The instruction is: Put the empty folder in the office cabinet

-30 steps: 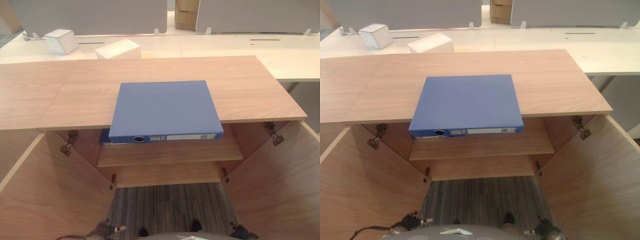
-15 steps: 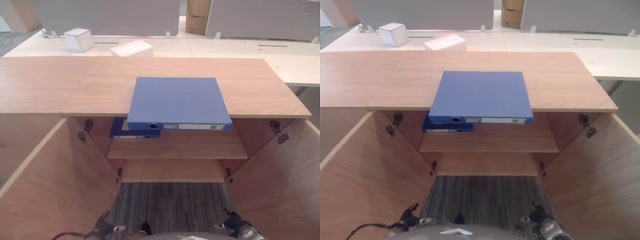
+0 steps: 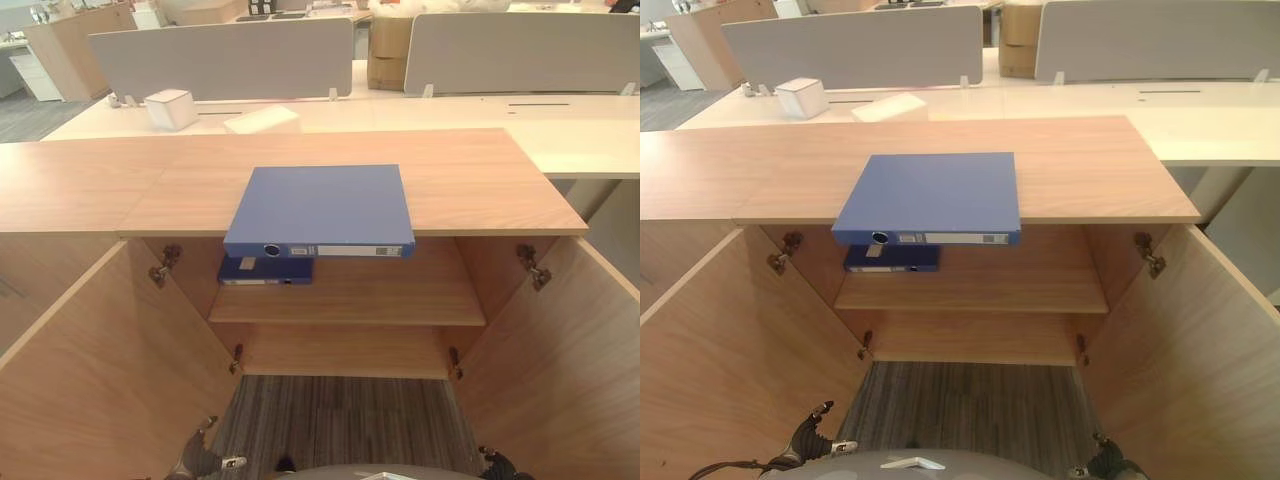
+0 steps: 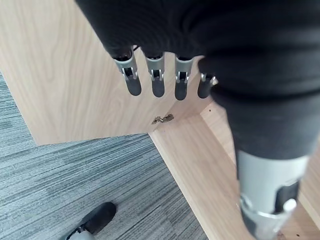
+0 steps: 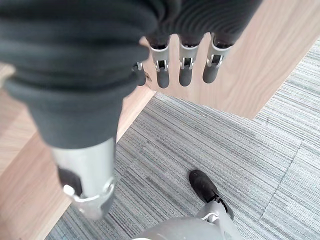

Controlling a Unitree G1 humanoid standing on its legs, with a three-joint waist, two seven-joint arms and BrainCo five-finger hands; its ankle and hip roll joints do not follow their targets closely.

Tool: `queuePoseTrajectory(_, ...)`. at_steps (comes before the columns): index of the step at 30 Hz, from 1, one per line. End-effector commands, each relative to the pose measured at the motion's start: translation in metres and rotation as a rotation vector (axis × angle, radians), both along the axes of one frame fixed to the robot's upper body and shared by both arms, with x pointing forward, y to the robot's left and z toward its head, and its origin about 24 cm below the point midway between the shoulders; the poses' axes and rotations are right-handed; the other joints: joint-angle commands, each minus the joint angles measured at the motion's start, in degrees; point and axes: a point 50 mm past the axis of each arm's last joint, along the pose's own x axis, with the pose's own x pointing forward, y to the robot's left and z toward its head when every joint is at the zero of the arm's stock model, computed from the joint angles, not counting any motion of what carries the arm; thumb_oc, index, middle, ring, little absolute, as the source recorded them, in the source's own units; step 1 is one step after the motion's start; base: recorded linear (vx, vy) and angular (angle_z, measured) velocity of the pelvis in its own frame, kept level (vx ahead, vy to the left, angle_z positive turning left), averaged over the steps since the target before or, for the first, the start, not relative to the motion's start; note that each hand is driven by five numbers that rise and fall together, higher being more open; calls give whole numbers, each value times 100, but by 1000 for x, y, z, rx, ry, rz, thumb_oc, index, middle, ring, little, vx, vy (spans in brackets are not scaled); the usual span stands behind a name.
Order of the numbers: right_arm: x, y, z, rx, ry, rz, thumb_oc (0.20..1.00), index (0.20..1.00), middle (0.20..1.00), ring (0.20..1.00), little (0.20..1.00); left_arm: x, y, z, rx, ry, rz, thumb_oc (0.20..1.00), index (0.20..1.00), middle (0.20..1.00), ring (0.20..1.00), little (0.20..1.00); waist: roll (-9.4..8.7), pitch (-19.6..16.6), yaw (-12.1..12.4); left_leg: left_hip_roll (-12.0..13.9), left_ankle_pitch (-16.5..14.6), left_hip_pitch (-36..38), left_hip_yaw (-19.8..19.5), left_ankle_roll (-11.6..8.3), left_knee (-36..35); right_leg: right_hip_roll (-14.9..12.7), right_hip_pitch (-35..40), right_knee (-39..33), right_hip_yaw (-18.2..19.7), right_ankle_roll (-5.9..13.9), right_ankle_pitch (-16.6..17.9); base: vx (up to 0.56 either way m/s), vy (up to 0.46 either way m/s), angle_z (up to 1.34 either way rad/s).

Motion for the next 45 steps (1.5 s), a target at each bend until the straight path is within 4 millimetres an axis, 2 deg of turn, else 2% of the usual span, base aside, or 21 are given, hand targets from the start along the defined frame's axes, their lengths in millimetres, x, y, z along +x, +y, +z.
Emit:
queuePoseTrajectory(1, 31, -1, 6, -8, -88, 16, 1000, 1000, 1000, 1000, 1000, 31, 34, 23, 162, -159, -28, 1000, 1000, 1000, 1000, 1000, -87, 46, 53, 82, -202, 54, -106, -224, 2, -411, -104, 92, -35, 247, 103, 14, -2, 3)
queuePoseTrajectory(10, 26, 0, 5, 2, -77, 3, 1000, 1000, 1000, 1000, 1000, 39, 68, 50, 339, -280, -9, 1000, 1000, 1000, 1000, 1000, -74, -15, 53, 64, -280, 143, -84, -243, 2, -450, -34, 80, -33, 258, 113, 16, 7, 2)
queuePoseTrajectory(13, 26, 1, 4, 8, -73, -7, 1000, 1000, 1000, 1000, 1000, 52, 85, 71, 450, -374, -8, 1000, 1000, 1000, 1000, 1000, -79, -28, 32, 30, -317, 176, -63, -238, 2, -480, -30, 84, 15, 271, 138, 23, 13, -2)
queuePoseTrajectory(21, 21, 4, 2, 18, -59, -25, 1000, 1000, 1000, 1000, 1000, 75, 110, 118, 685, -548, -80, 1000, 1000, 1000, 1000, 1000, -92, -51, -14, 12, -396, 273, 11, -247, 2, -510, -40, 99, 123, 285, 176, 30, 12, -8)
queuePoseTrajectory(22, 21, 4, 2, 18, -59, -25, 1000, 1000, 1000, 1000, 1000, 75, 110, 118, 685, -548, -80, 1000, 1000, 1000, 1000, 1000, -92, -51, -14, 12, -396, 273, 11, -247, 2, -510, -40, 99, 123, 285, 176, 15, 8, -10)
queuePoseTrajectory(26, 19, 6, 1, 21, -55, -12, 1000, 1000, 1000, 1000, 1000, 96, 122, 158, 864, -700, -140, 1000, 1000, 1000, 1000, 1000, -101, -75, -30, 13, -438, 313, 32, -259, 2, -516, -38, 96, 175, 291, 181, 27, 7, -5)
queuePoseTrajectory(27, 19, 7, 1, 22, -55, -11, 1000, 1000, 1000, 1000, 1000, 95, 122, 159, 867, -700, -140, 1000, 1000, 1000, 1000, 1000, -110, -72, -31, 12, -439, 316, 36, -260, 2, -516, -37, 94, 179, 292, 182, 0, 0, 0)
queuePoseTrajectory(28, 18, 8, 0, 24, -52, -6, 1000, 1000, 1000, 1000, 1000, 105, 124, 175, 926, -768, -156, 1000, 1000, 1000, 1000, 1000, -112, -93, -50, 13, -452, 333, 47, -268, 2, -516, -36, 97, 190, 295, 189, 0, 0, 0)
queuePoseTrajectory(29, 18, 9, 0, 25, -52, -6, 1000, 1000, 1000, 1000, 1000, 105, 124, 175, 929, -768, -156, 1000, 1000, 1000, 1000, 1000, -121, -89, -47, 12, -453, 335, 51, -268, 2, -517, -36, 97, 194, 295, 189, 30, -1, -2)
queuePoseTrajectory(31, 17, 10, 0, 26, -47, 2, 1000, 1000, 1000, 1000, 1000, 115, 122, 194, 988, -851, -185, 1000, 1000, 1000, 1000, 1000, -129, -107, -67, 11, -473, 361, 66, -276, 2, -516, -35, 96, 217, 297, 195, 0, 0, 0)
queuePoseTrajectory(32, 17, 10, 0, 27, -47, 2, 1000, 1000, 1000, 1000, 1000, 115, 122, 194, 989, -851, -186, 1000, 1000, 1000, 1000, 1000, -132, -105, -63, 12, -474, 363, 67, -276, 2, -516, -35, 94, 218, 297, 195, 27, -7, -5)
queuePoseTrajectory(34, 16, 12, -1, 29, -42, 3, 1000, 1000, 1000, 1000, 1000, 123, 117, 213, 1035, -935, -234, 1000, 1000, 1000, 1000, 1000, -132, -126, -78, 12, -490, 383, 79, -287, 2, -516, -23, 86, 236, 301, 197, 29, -5, -5)
queuePoseTrajectory(37, 16, 15, -2, 37, -43, 13, 1000, 1000, 1000, 1000, 1000, 131, 113, 226, 1069, -1000, -258, 1000, 1000, 1000, 1000, 1000, -139, -133, -118, 15, -496, 403, 104, -296, 2, -511, -25, 80, 264, 303, 190, 0, 0, 0)
queuePoseTrajectory(39, 16, 16, -2, 39, -45, 14, 1000, 1000, 1000, 1000, 1000, 137, 108, 232, 1072, -1038, -283, 1000, 1000, 1000, 1000, 1000, -138, -141, -137, 12, -503, 418, 117, -298, 2, -503, -19, 80, 281, 305, 189, 0, 0, 0)
queuePoseTrajectory(45, 17, 17, -2, 38, -49, 16, 1000, 1000, 1000, 1000, 1000, 151, 93, 234, 1056, -1079, -363, 1000, 1000, 1000, 1000, 1000, -137, -171, -227, 19, -536, 483, 167, -304, 2, -493, -11, 80, 358, 313, 196, 16, -3, -4)
